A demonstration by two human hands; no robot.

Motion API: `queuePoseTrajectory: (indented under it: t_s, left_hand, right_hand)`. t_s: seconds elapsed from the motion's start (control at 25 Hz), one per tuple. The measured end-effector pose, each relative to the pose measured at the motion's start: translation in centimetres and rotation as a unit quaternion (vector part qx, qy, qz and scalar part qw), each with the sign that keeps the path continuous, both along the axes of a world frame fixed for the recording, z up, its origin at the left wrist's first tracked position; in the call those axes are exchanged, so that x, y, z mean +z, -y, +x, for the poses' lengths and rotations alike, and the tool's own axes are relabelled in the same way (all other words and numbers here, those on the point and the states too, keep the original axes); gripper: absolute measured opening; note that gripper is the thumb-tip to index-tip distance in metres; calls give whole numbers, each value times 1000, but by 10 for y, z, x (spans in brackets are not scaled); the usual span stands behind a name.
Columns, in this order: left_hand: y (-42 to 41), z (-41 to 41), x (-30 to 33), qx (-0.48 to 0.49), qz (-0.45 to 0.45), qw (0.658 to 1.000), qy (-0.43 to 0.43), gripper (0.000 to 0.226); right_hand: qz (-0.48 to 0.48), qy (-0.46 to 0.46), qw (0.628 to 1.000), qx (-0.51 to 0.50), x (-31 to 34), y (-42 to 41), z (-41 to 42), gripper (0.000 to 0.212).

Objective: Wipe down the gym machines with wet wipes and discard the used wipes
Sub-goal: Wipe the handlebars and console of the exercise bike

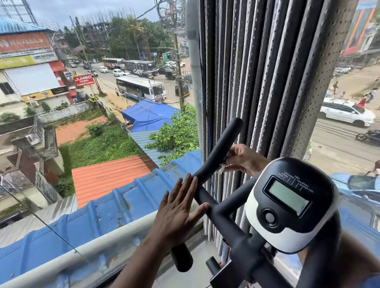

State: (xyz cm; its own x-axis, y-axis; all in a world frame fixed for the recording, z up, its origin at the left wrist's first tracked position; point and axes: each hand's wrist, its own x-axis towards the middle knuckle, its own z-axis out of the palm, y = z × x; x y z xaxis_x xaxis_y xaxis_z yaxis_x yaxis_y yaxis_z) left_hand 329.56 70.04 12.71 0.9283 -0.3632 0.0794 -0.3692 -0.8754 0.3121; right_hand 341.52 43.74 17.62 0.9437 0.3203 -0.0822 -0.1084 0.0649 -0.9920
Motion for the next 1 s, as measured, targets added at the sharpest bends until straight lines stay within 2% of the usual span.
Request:
queuePoseTrajectory:
  t_s: [0.12, 0.2, 0.48, 0.76, 1.0]
  left_hand:
    - [0, -6, -4, 23, -18, 1000, 2, 81]
    - [-3, -4, -5, 19, -33, 999, 6, 80]
    - [-5, 1, -12, 18, -61, 997, 32, 84]
    - [-6, 0, -10, 15, -68, 997, 32, 88]
    - [-6, -1, -11, 14, -66, 997, 27, 86]
  right_hand:
    - [97, 23, 992, -75, 6, 8, 4, 36]
    - [140, 24, 985, -101, 12, 11, 5, 28]
    - [12, -46, 999, -22, 27, 2, -7, 19]
    - [0, -84, 995, -47, 22, -5, -4, 18]
    - [-78, -108, 989, 60, 2, -24, -3, 22]
